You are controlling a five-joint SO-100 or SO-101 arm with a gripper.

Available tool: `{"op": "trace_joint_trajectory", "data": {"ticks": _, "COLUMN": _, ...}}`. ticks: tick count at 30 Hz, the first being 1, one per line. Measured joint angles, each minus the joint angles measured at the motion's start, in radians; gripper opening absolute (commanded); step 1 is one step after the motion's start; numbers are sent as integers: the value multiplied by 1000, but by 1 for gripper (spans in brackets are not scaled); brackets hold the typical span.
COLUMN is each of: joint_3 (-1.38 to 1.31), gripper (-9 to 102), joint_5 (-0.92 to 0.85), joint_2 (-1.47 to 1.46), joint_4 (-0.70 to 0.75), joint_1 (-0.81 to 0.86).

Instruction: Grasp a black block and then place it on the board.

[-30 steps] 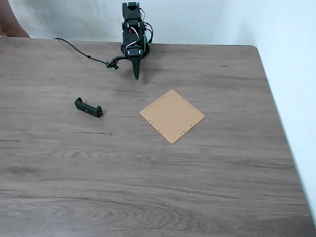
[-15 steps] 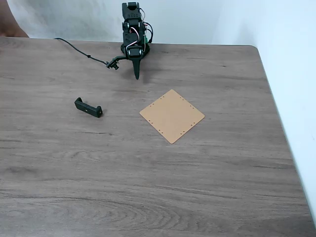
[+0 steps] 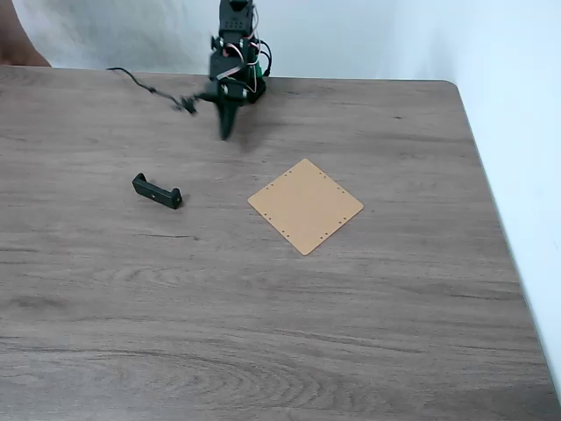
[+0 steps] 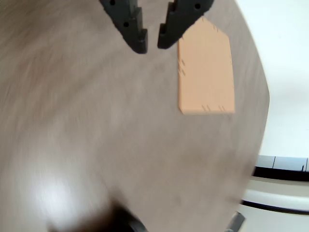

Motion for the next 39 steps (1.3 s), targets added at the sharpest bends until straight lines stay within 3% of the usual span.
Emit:
{"op": "trace_joint_trajectory", "data": {"ticks": 9, "joint_3": -451, "gripper": 1, "joint_5": -449, "joint_2": -568, "joint_4": -147, "joint_1": 158}}
{"op": "trace_joint_trajectory", "data": {"ticks": 15, "joint_3": -612, "gripper": 8, "joint_5": -721, "joint_2": -830, "joint_4": -204, "joint_1": 227}}
{"op": "trace_joint_trajectory", "data": {"ticks": 29, "joint_3": -788, "gripper": 19, "joint_5": -1094, "joint_2": -1063, "joint_4": -193, "joint_1": 301}}
{"op": "trace_joint_trajectory", "data": {"ticks": 39, "joint_3": -902, "gripper": 25, "joint_5": -1572, "joint_2": -1129, "joint_4": -97, "joint_1": 302}}
